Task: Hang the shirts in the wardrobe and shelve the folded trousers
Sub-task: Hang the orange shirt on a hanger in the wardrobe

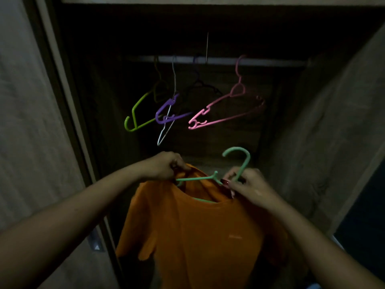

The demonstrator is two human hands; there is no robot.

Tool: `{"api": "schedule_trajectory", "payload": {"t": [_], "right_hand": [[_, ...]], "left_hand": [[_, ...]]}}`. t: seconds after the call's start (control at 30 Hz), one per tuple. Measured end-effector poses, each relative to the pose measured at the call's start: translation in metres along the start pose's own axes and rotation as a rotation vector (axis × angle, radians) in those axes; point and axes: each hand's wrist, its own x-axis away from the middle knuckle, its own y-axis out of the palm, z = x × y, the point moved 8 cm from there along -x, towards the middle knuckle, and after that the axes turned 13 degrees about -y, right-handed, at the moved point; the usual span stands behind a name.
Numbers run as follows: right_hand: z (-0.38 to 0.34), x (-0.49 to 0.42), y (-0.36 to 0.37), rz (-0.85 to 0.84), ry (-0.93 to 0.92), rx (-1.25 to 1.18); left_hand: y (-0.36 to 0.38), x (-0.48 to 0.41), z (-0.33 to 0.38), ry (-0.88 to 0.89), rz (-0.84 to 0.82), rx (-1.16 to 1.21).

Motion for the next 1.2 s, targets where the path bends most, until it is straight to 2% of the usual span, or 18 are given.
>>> {"api": "schedule_trajectory", "payload": {"t": [0.13,0.23,0.33,0.47,0.53,0.6,0.67,0.73,0.9,1.0,1.13,1.2], "right_hand": [[-0.009,-0.018,0.020,-0.131,-0.018,-0.027],[-0.013,-0.026,0.005,-0.035,-0.034,-0.139],[-0.018,-0.033,-0.006,-0.016,-0.045,-0.169],[-0.025,-0.038,-0.016,-0.089,-0.043,-0.205],[-0.021,-0.035,-0.034,-0.153,-0.055,-0.070],[-0.005,-0.022,-0.052,-0.276,0.055,0.030],[0.008,-0.001,-0.061,-0.450,0.203,0.030],[0.002,0.015,-0.071,-0.530,0.230,0.023],[-0.037,0.037,-0.121,-0.376,0.170,-0.005],[-0.057,0.050,-0.152,-0.253,0.212,0.036],[-0.080,0.060,-0.189,-0.113,0.275,0.164],[-0.091,0.062,-0.204,-0.035,0.313,0.240]], "left_hand": [[0.001,0.006,0.015,0.033,-0.119,0.228],[-0.009,0.009,-0.003,0.086,0.066,0.148],[0.007,0.011,-0.021,0.124,0.117,0.029],[0.013,0.011,-0.026,0.163,0.244,0.152],[0.007,0.007,-0.032,0.141,0.290,0.183],[-0.002,0.004,-0.037,0.115,0.315,0.203],[-0.010,0.001,-0.035,0.122,0.341,0.227],[-0.014,-0.004,-0.027,0.138,0.334,0.272],[-0.004,-0.024,0.018,0.215,0.224,0.425],[0.003,-0.042,0.048,0.246,0.183,0.489],[0.003,-0.063,0.094,0.288,0.205,0.545],[-0.002,-0.072,0.114,0.324,0.272,0.575]]}}
